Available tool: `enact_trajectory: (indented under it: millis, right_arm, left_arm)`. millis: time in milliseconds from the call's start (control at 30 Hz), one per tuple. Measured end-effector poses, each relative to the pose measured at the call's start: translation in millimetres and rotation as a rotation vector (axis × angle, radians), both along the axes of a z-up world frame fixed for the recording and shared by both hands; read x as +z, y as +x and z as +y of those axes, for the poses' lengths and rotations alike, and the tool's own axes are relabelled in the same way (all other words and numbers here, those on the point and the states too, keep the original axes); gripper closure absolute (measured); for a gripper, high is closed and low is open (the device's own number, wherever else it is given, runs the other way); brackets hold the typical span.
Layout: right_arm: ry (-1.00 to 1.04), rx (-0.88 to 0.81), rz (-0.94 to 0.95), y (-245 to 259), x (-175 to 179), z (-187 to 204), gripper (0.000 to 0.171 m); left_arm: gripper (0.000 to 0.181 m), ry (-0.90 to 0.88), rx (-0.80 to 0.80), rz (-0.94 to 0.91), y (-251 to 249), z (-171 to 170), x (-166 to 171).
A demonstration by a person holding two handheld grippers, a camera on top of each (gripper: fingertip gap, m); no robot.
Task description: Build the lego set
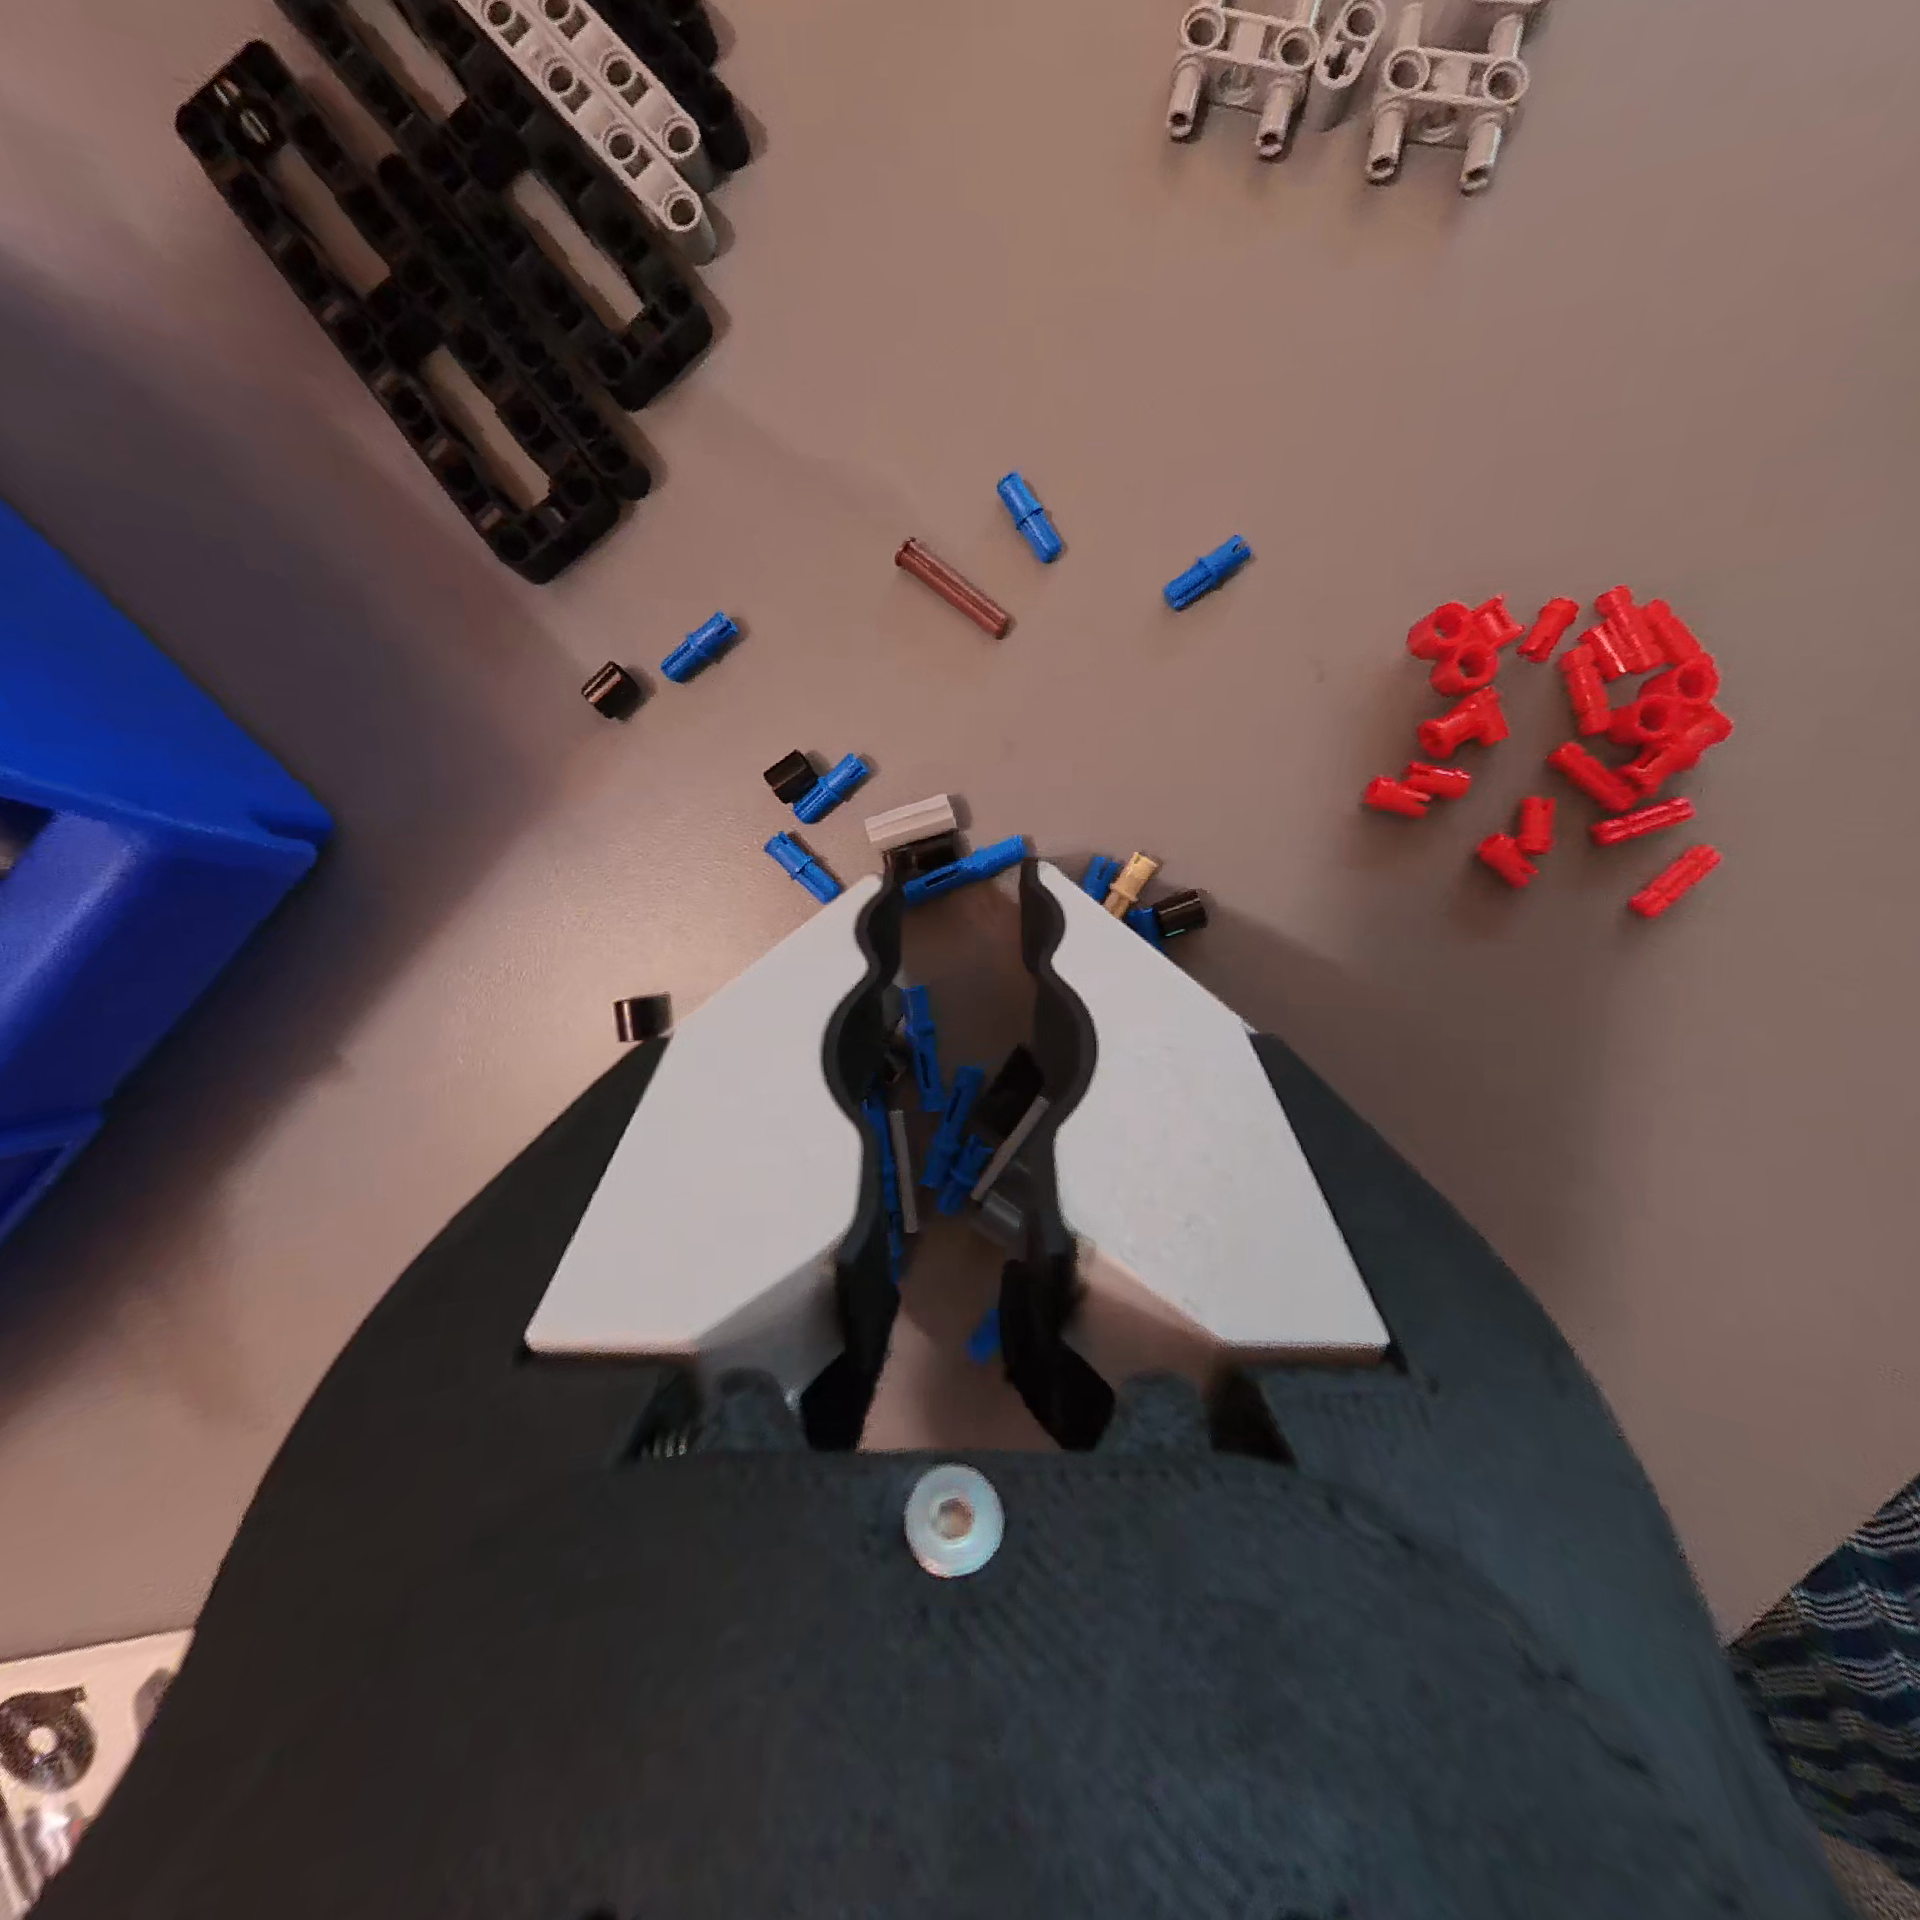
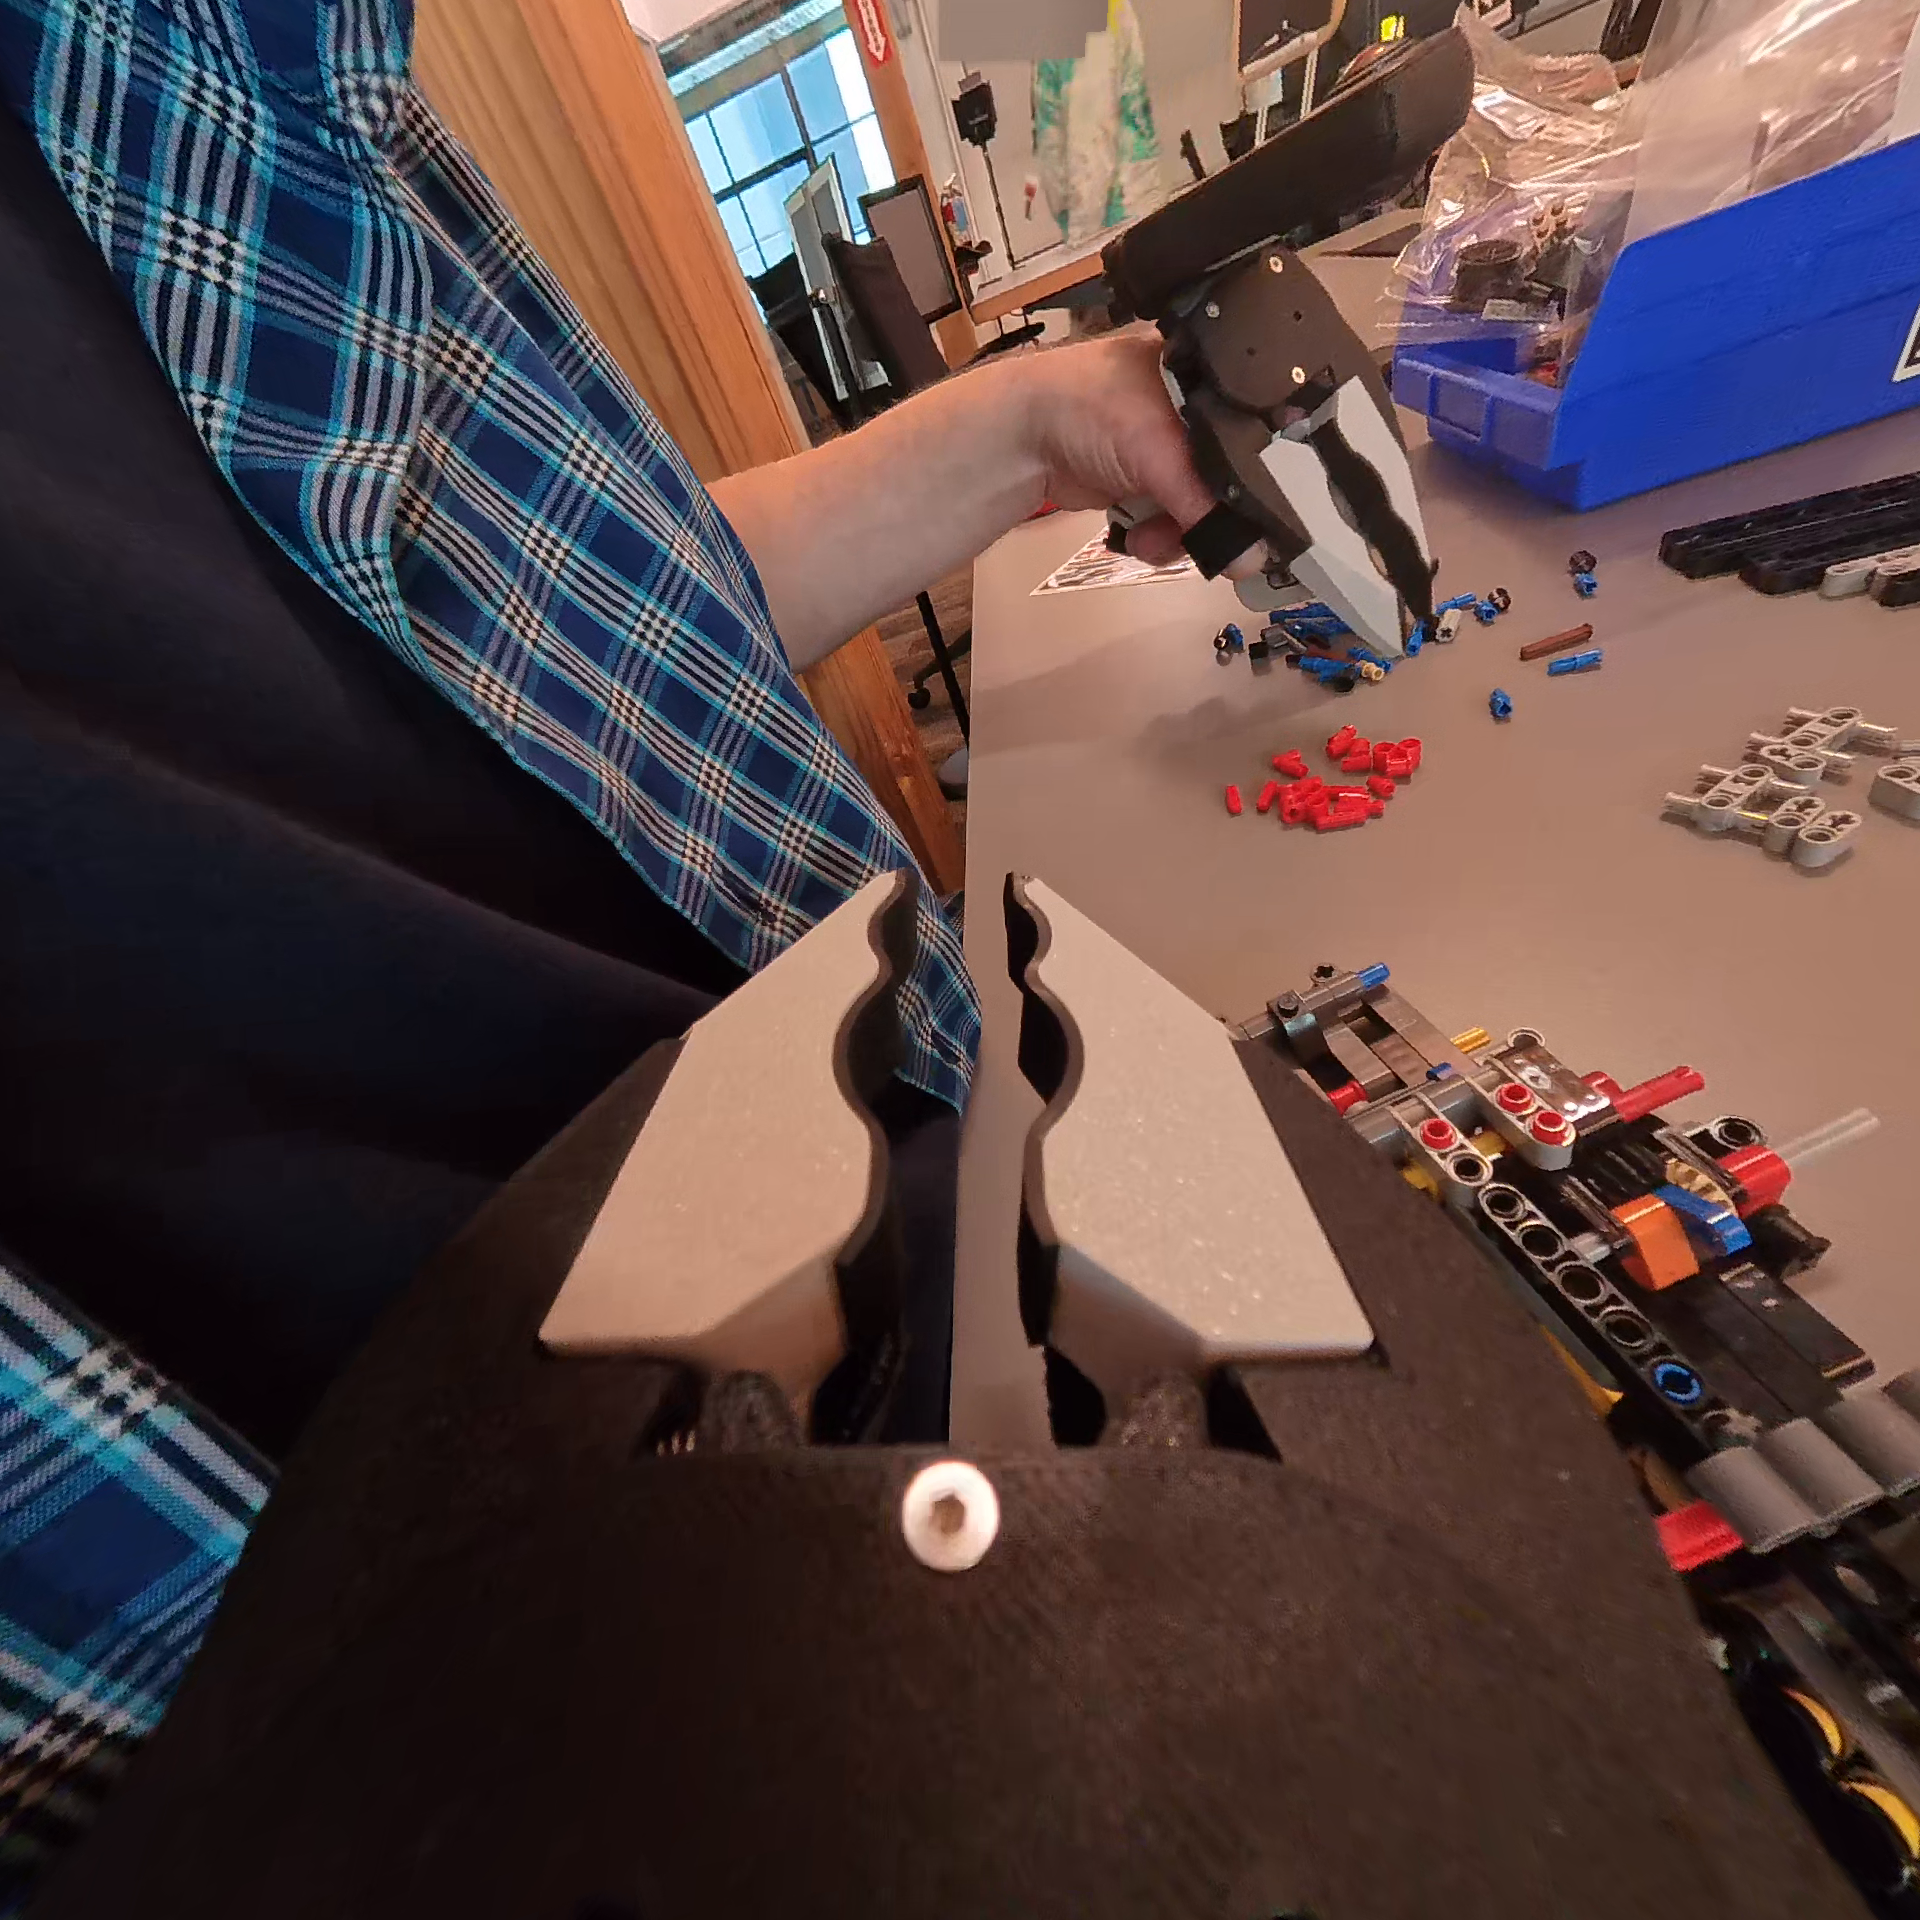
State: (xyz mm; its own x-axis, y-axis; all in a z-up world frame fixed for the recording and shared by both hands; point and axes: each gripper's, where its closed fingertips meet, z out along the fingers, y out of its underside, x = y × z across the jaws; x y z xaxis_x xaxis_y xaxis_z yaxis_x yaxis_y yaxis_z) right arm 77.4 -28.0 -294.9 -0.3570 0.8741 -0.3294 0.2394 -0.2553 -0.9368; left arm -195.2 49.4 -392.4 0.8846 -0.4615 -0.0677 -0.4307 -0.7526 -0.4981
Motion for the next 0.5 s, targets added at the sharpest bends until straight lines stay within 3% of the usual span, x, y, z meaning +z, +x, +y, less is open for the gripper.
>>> enact_trajectory:
  millis: [100,500]
  right_arm:
    - [-0.001,0.002,-0.003,-0.3,-1.2,-0.3,0.157]
    - [0.008,0.004,0.006,1.0,1.3,-2.5,0.158]
  left_arm:
    - [0.177,0.013,0.009,0.016,0.4,1.4,-0.6]
    - [0.179,0.076,0.01,0.046,-4.0,0.7,6.7]
